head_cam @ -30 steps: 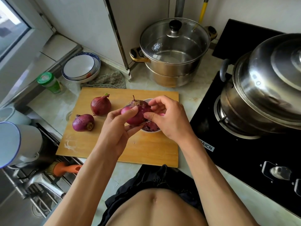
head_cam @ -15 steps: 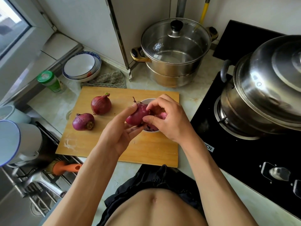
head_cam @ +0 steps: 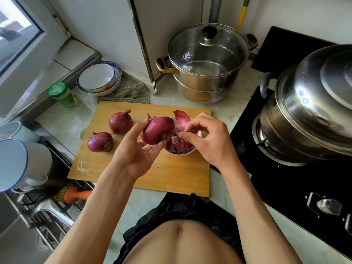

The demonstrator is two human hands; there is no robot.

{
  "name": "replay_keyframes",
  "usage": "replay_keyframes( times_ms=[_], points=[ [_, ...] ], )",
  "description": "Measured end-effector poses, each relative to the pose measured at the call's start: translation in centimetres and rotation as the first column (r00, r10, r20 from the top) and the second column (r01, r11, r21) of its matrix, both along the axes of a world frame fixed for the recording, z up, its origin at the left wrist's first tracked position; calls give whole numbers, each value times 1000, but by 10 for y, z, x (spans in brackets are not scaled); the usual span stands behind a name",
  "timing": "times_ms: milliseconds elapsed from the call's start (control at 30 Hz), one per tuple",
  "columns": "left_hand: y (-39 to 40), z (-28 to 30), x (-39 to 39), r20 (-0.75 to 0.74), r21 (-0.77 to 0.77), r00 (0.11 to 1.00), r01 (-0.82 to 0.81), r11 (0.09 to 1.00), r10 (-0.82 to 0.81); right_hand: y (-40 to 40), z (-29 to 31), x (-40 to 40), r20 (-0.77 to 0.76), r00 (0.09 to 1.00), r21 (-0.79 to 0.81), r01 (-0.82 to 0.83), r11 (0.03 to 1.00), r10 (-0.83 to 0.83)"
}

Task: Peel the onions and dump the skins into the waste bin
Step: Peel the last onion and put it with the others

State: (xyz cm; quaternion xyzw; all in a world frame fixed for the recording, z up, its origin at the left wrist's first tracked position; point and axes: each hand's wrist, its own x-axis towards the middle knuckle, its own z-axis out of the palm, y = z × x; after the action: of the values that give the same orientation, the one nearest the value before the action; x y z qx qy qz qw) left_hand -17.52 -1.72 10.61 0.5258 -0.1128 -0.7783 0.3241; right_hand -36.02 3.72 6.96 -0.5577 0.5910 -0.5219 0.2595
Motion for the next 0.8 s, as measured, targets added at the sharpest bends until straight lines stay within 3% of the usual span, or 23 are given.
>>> replay_keyframes(
  times_ms=[200, 467, 633, 800],
  points=[
    [-4, -13, 11, -109, 69, 994, 40, 997, -32, -6, -17, 3, -40, 998, 196, 60, 979, -53],
    [2, -22, 13, -121, -13, 984, 131, 991, -131, -9, -31, 11, -112, 994, 305, 24, 952, 11],
    [2, -23, 12, -107, -84, 986, 117, 990, -125, -5, -30, 8, -97, 995, 291, 32, 956, -3],
    [2, -27, 11, -127, -192, 985, 92, 977, -117, -4, -23, 6, -73, 992, 174, 115, 978, -104]
  ],
)
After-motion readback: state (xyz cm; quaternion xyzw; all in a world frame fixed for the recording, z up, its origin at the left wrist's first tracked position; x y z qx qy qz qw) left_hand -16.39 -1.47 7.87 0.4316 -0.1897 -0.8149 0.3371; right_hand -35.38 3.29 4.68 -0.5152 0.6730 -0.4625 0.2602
